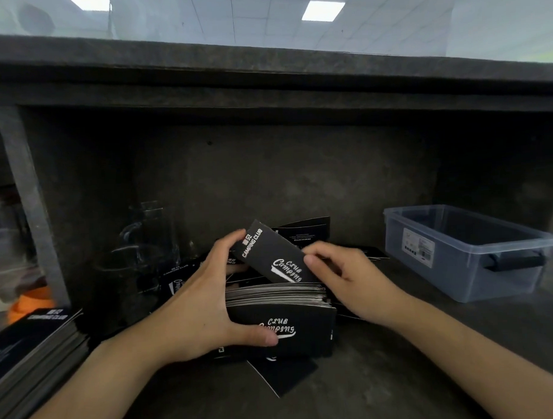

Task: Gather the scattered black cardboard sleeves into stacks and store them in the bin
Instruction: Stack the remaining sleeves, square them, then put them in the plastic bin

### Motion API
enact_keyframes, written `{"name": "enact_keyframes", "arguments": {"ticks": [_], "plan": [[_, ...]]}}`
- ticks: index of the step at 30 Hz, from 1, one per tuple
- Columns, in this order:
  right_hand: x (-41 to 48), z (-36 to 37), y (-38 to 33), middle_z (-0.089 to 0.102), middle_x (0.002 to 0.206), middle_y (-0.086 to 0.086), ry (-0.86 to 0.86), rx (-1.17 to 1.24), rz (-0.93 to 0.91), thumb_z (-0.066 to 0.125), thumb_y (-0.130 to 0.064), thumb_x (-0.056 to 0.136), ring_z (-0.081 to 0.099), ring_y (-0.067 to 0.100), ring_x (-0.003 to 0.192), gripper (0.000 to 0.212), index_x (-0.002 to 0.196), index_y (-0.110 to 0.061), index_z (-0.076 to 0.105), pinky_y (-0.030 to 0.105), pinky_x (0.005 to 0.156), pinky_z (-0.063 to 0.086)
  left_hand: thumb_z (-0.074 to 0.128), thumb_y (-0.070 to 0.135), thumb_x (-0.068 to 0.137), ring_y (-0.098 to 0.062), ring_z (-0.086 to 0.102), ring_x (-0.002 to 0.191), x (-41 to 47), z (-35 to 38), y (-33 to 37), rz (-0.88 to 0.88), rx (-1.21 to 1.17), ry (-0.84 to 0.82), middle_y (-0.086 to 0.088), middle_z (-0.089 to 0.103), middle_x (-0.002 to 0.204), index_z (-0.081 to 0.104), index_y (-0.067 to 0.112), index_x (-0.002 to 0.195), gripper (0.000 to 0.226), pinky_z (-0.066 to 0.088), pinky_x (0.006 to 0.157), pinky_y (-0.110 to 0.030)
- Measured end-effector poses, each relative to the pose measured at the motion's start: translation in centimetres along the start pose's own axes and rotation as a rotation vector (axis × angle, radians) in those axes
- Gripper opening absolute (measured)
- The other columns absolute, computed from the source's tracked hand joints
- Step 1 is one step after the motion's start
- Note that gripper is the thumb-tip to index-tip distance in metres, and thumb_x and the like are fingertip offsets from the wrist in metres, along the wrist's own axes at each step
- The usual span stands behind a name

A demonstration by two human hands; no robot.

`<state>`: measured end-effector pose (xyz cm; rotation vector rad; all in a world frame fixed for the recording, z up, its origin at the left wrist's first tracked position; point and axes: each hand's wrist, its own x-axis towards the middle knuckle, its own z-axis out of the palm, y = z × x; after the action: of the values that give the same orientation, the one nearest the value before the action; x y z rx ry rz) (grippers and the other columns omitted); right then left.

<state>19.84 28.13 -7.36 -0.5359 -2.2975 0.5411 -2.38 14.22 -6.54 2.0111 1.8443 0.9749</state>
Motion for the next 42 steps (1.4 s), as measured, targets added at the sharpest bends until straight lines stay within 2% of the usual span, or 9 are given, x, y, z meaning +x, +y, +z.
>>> {"name": "enact_keyframes", "arguments": {"ticks": [4,9,17,23,25,28,32,36,42], "plan": [[0.0,-1.2,0.1,0.069,0.115,-0.013,-0.117,-0.077,-0.056,0.050,-0.024,0.107,0.064,0.005,0.113,0.027,0.124,-0.023,0.071,0.028,0.097,0.052,0.092,0.065,0.047,0.021,0.025,0.135,0.0,0.0,0.0,0.041,0.047,-0.011,0.043,0.007,0.151,-0.011,0.061,0.150,0.146,0.026,0.111,-0.016],[-0.2,1.9,-1.1,0.071,0.120,-0.001,-0.141,0.513,0.291,0.021,-0.062,0.096,0.067,0.011,0.114,0.068,0.129,-0.023,0.067,0.028,0.104,0.049,0.086,0.072,0.058,0.010,0.050,0.118,0.2,0.1,-0.3,0.095,0.171,-0.166,0.035,0.052,0.127,0.045,0.059,0.129,0.082,0.046,0.105,-0.026],[-0.2,4.1,-1.5,0.071,0.128,-0.006,0.084,0.869,0.397,0.025,-0.064,0.097,0.065,0.007,0.122,0.067,0.130,-0.019,0.063,0.033,0.109,0.045,0.084,0.073,0.059,0.015,0.043,0.121,0.1,0.6,-0.2,0.122,0.167,-0.153,0.036,0.048,0.127,0.041,0.058,0.137,0.090,0.038,0.105,-0.016],[1.0,-0.5,0.9,0.066,0.124,-0.004,0.003,0.054,0.257,0.054,-0.034,0.104,0.062,0.011,0.115,0.026,0.123,-0.020,0.065,0.025,0.100,0.047,0.086,0.066,0.064,0.011,0.059,0.101,0.1,0.4,0.8,0.071,0.174,-0.202,0.031,0.065,0.109,0.053,0.051,0.111,0.059,0.051,0.090,-0.023],[0.4,-3.3,2.5,0.053,0.139,-0.012,-0.289,-0.267,0.297,0.066,-0.058,0.089,0.050,0.005,0.128,0.063,0.142,-0.029,0.051,0.028,0.112,0.041,0.086,0.065,0.065,0.009,0.061,0.101,0.1,0.3,0.8,0.069,0.164,-0.209,0.030,0.066,0.109,0.055,0.049,0.110,0.057,0.051,0.089,-0.023],[-0.6,-4.9,4.0,0.048,0.145,-0.018,-0.520,-0.292,0.424,0.078,-0.064,0.075,0.047,0.003,0.132,0.093,0.153,-0.034,0.036,0.028,0.115,0.040,0.086,0.063,0.066,0.009,0.063,0.099,0.0,0.3,1.0,0.064,0.151,-0.222,0.030,0.067,0.108,0.056,0.047,0.109,0.055,0.052,0.088,-0.022],[0.0,-4.4,4.8,0.059,0.128,-0.013,-0.447,-0.227,0.432,0.085,-0.044,0.079,0.055,-0.003,0.114,0.071,0.140,-0.029,0.054,0.014,0.098,0.044,0.086,0.064,0.065,0.010,0.062,0.099,-0.1,0.2,1.1,0.056,0.151,-0.221,0.031,0.067,0.108,0.056,0.047,0.109,0.056,0.051,0.087,-0.018],[0.0,-4.8,4.8,0.073,0.115,-0.004,-0.371,-0.069,0.435,0.081,-0.030,0.087,0.069,0.009,0.106,0.034,0.118,-0.023,0.068,0.029,0.100,0.053,0.086,0.064,0.064,0.009,0.063,0.096,-0.1,0.3,1.1,0.055,0.145,-0.218,0.030,0.068,0.106,0.057,0.046,0.110,0.057,0.051,0.084,-0.018],[0.3,-4.9,3.2,0.077,0.110,0.005,0.079,0.343,0.440,0.066,-0.024,0.099,0.071,0.011,0.100,0.019,0.112,-0.011,0.069,0.018,0.077,0.050,0.086,0.064,0.065,0.009,0.063,0.097,-0.1,0.3,0.9,0.073,0.149,-0.215,0.030,0.068,0.107,0.057,0.044,0.110,0.057,0.050,0.081,-0.014]]}}
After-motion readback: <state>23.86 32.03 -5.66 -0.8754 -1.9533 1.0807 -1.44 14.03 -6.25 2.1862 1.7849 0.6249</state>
